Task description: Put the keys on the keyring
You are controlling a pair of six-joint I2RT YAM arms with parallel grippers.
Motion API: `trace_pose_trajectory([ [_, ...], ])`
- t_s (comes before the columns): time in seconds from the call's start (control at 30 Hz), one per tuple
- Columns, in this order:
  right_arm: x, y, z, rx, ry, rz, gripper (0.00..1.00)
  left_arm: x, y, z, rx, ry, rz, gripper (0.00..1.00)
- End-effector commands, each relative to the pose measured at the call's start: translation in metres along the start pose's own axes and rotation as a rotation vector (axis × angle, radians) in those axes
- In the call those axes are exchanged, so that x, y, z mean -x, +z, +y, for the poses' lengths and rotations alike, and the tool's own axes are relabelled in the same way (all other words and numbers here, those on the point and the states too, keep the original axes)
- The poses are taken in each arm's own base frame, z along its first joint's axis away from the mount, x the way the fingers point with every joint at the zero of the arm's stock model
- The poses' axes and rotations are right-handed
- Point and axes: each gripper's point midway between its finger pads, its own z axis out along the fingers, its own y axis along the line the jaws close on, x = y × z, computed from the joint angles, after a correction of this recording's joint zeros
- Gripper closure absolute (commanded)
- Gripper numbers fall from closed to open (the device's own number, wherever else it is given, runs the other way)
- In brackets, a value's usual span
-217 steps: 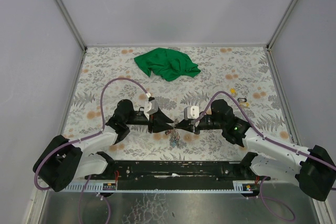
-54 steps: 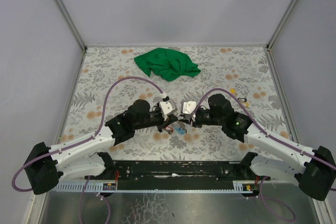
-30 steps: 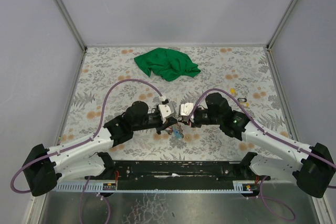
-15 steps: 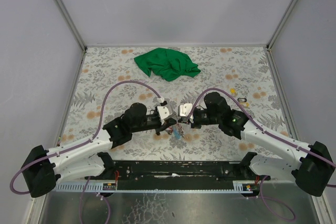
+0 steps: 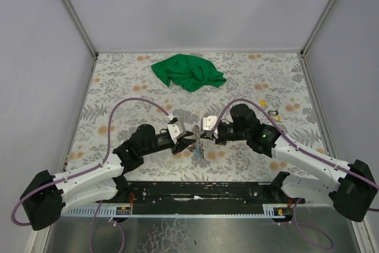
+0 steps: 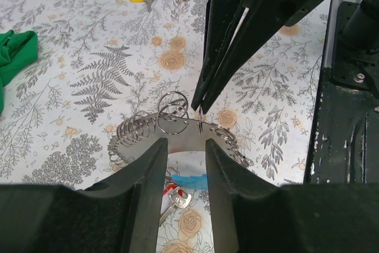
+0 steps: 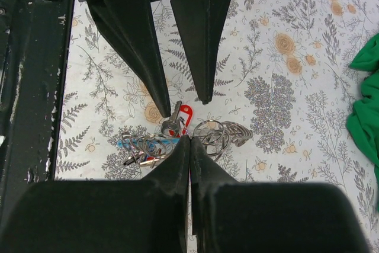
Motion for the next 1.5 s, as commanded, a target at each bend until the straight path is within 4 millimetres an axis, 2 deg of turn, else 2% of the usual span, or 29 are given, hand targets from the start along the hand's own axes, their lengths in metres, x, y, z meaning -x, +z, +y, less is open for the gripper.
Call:
trace_pose_trajectory([
  [0.0,0.032,-0.006,-0.014,-0.05,-0.04,-0.095,1.0,0.033,0.0,0.004,0.008,0.04,-0.142,0.68],
  [0.27,0.032,-0.005,-0.014,-0.058,-0.026,-0.102,1.0,0.035,0.002,-0.002,-0.027,0.047,-0.157,0.68],
  [0.57,0.034,-0.005,-0.013,-0.062,-0.02,-0.121,1.0,0.026,0.008,0.006,0.004,0.029,-0.123,0.69],
  [0.93,0.033,-0.004,-0.009,-0.049,-0.005,-0.133,0.99,0.024,0.011,0.009,0.017,0.02,-0.121,0.89],
  [1.23,0.031,-0.001,-0.004,-0.017,0.013,-0.132,0.98,0.027,0.012,0.007,0.005,0.018,-0.141,0.88],
  [1.37,0.032,0.0,-0.002,-0.008,0.021,-0.135,0.97,0.026,0.011,0.006,0.0,0.026,-0.139,0.99],
  [1.47,0.032,-0.002,-0.003,-0.014,0.031,-0.134,0.92,0.025,0.01,0.008,0.009,0.033,-0.141,1.0],
])
